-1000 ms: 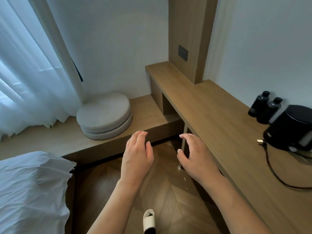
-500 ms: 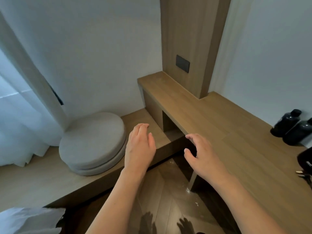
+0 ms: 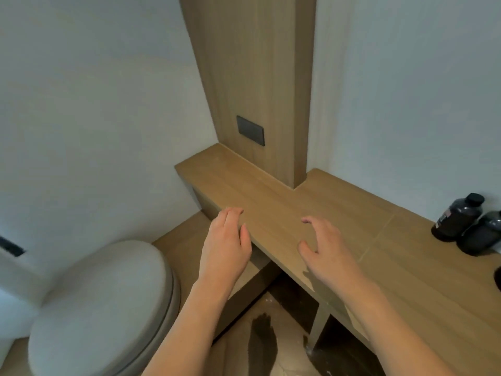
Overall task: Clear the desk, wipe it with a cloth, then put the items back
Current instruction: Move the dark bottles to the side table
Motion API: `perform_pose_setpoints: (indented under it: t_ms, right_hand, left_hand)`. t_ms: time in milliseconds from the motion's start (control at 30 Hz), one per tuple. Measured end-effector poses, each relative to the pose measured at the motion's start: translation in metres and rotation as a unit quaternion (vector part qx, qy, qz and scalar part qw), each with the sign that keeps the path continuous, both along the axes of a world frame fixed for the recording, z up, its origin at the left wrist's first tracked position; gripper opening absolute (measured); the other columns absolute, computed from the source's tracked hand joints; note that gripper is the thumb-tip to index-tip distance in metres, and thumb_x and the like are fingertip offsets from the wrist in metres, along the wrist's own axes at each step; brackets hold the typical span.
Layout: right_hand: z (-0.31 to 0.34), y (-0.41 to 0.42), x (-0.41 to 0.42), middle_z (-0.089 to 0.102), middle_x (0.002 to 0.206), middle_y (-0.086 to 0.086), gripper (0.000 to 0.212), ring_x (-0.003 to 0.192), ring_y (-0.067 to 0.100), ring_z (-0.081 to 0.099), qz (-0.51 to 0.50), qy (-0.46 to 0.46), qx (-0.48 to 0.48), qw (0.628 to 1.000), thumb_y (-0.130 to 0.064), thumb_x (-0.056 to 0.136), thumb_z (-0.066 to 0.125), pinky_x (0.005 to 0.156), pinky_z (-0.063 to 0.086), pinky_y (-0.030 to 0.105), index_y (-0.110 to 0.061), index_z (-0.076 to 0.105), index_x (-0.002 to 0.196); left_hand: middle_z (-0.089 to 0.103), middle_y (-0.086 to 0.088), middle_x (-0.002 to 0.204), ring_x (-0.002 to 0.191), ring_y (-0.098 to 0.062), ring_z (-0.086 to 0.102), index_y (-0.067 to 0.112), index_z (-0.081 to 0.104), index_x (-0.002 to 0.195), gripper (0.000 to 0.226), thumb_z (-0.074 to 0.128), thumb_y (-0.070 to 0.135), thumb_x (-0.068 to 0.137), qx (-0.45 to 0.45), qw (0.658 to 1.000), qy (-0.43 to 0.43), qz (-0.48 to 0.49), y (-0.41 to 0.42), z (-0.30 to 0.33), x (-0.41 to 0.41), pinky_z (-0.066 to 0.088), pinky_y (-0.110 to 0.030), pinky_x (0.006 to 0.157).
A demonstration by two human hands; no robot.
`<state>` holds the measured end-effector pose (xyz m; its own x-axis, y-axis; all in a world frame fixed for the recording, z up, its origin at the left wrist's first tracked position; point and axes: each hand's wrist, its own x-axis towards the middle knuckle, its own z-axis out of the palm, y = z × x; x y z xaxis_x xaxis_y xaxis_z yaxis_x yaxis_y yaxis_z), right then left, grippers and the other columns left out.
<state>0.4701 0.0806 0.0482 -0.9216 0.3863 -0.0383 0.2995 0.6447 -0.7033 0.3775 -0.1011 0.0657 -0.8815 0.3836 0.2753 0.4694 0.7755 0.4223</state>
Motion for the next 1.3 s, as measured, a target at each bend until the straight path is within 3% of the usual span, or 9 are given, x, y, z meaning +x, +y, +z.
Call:
perform_pose_setpoints:
  t_ms: [100,167,433,633,700,833,900,1067,1300]
  right_hand:
    - [-0.007,0.017,-0.017,0.04,0.148,-0.014,0.053,0.107,0.008,0.056,-0.032,-0.011,-0.02,0.999,-0.034,0.096,0.058,0.106,0.046,0.036,-0.035,0.037,0.145]
    - [-0.011,0.031,-0.021,0.039,0.147,-0.015,0.054,0.1,0.004,0.051,-0.058,-0.015,-0.024,0.998,-0.035,0.096,0.058,0.105,0.047,0.037,-0.035,0.036,0.146]
    - [-0.02,0.103,-0.007,0.042,0.144,-0.01,0.05,0.115,0.014,0.057,-0.221,-0.033,-0.021,0.974,-0.035,0.097,0.054,0.105,0.045,0.039,-0.031,0.038,0.144]
    - [-0.016,0.142,0.008,0.041,0.145,-0.011,0.047,0.135,0.008,0.037,-0.35,-0.005,0.014,0.937,-0.03,0.098,0.053,0.112,0.032,0.028,-0.025,0.042,0.144]
    - [-0.017,0.148,0.021,0.04,0.145,-0.013,0.048,0.127,0.003,0.043,-0.38,-0.003,0.005,0.925,-0.031,0.098,0.053,0.108,0.036,0.028,-0.027,0.041,0.144]
    - [-0.02,0.168,0.052,0.041,0.142,-0.014,0.049,0.079,-0.007,0.053,-0.453,0.0,-0.023,0.891,-0.032,0.099,0.054,0.086,0.043,0.022,-0.03,0.039,0.146]
    - [-0.023,0.187,0.062,0.041,0.14,-0.014,0.047,0.075,-0.008,0.05,-0.487,0.013,-0.025,0.873,-0.027,0.1,0.054,0.079,0.039,0.016,-0.026,0.04,0.145]
    - [-0.031,0.246,0.072,0.044,0.145,-0.001,0.047,0.094,0.001,0.048,-0.495,0.023,-0.028,0.868,-0.018,0.099,0.054,0.093,0.035,0.023,-0.018,0.042,0.145]
    - [-0.057,0.333,0.08,0.05,0.14,0.004,0.045,0.128,0.017,0.046,-0.509,0.045,-0.056,0.858,-0.01,0.097,0.054,0.102,0.031,0.023,-0.013,0.047,0.141]
  left_hand:
    - [0.053,0.0,0.142,0.131,-0.012,0.049,0.016,0.049,0.143,0.039,0.047,0.023,0.104,-0.005,0.999,-0.015,-0.032,0.025,-0.001,-0.028,0.031,-0.019,0.106]
    - [0.053,0.001,0.142,0.13,-0.011,0.049,0.017,0.048,0.144,0.04,0.046,0.023,0.104,-0.016,0.997,-0.028,-0.068,0.044,-0.004,-0.042,0.033,-0.02,0.107]
    - [0.056,-0.004,0.14,0.131,-0.019,0.05,0.012,0.054,0.14,0.039,0.05,0.018,0.102,-0.011,0.971,-0.066,-0.231,0.166,-0.016,-0.095,0.035,-0.028,0.111]
    - [0.061,-0.007,0.132,0.123,-0.023,0.055,0.007,0.058,0.133,0.035,0.054,0.011,0.098,0.023,0.938,-0.084,-0.334,0.247,-0.019,-0.115,0.036,-0.024,0.101]
    - [0.062,-0.008,0.131,0.123,-0.023,0.056,0.006,0.059,0.132,0.034,0.055,0.01,0.098,0.036,0.931,-0.108,-0.348,0.269,-0.025,-0.113,0.034,-0.021,0.099]
    - [0.059,-0.001,0.134,0.124,-0.015,0.054,0.011,0.057,0.135,0.035,0.054,0.014,0.1,0.058,0.903,-0.162,-0.393,0.31,-0.031,-0.093,0.038,-0.024,0.102]
    - [0.056,0.005,0.136,0.125,-0.01,0.051,0.015,0.054,0.138,0.036,0.051,0.018,0.102,0.055,0.887,-0.184,-0.42,0.33,-0.033,-0.082,0.036,-0.019,0.101]
    - [0.053,0.009,0.14,0.121,-0.004,0.05,0.019,0.051,0.141,0.038,0.048,0.022,0.104,0.036,0.869,-0.2,-0.451,0.379,-0.033,-0.062,0.038,-0.017,0.097]
    - [0.052,0.009,0.144,0.124,-0.006,0.052,0.021,0.049,0.144,0.041,0.05,0.028,0.104,-0.038,0.853,-0.192,-0.483,0.462,-0.037,-0.036,0.041,-0.02,0.099]
